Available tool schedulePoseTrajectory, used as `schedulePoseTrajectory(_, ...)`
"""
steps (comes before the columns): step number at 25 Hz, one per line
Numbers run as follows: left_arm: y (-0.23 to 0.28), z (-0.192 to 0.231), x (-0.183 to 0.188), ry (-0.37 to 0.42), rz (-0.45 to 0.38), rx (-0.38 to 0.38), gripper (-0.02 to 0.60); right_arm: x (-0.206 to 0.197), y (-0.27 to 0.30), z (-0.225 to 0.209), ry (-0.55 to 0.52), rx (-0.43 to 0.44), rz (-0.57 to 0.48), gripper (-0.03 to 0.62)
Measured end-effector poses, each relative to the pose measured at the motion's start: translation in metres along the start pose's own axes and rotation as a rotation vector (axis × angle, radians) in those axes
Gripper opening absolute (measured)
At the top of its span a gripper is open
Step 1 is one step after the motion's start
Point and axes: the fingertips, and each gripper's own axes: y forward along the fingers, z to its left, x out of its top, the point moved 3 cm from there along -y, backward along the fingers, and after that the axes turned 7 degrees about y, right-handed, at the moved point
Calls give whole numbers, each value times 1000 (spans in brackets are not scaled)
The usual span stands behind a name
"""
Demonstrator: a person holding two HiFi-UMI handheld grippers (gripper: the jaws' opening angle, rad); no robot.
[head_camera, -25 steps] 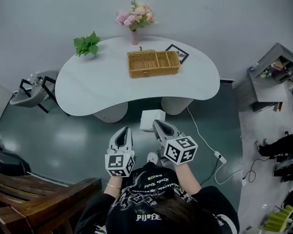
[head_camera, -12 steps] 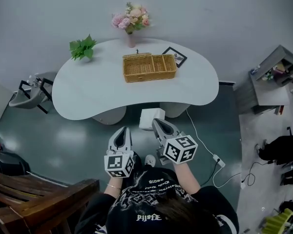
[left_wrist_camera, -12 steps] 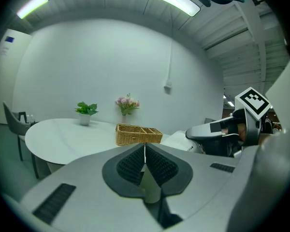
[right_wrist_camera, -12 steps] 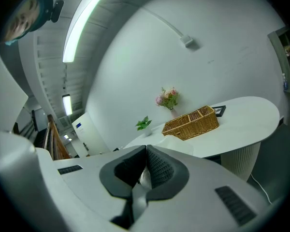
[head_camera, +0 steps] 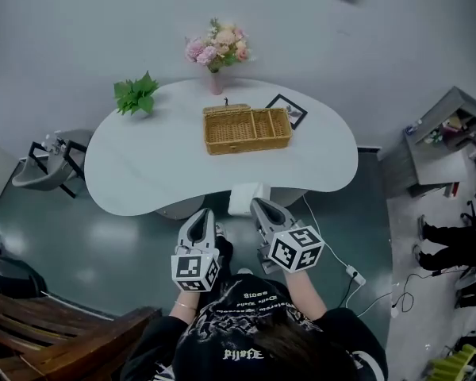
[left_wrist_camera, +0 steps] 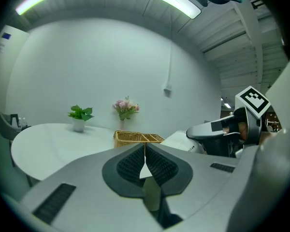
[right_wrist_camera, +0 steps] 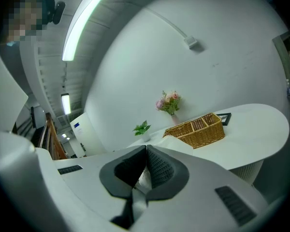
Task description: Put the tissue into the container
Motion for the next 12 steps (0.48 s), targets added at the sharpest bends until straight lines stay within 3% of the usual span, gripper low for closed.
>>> schedulePoseTrajectory(12,91,72,26,-10,6,-61,26,57,95,-7,-3,-1,-40,25)
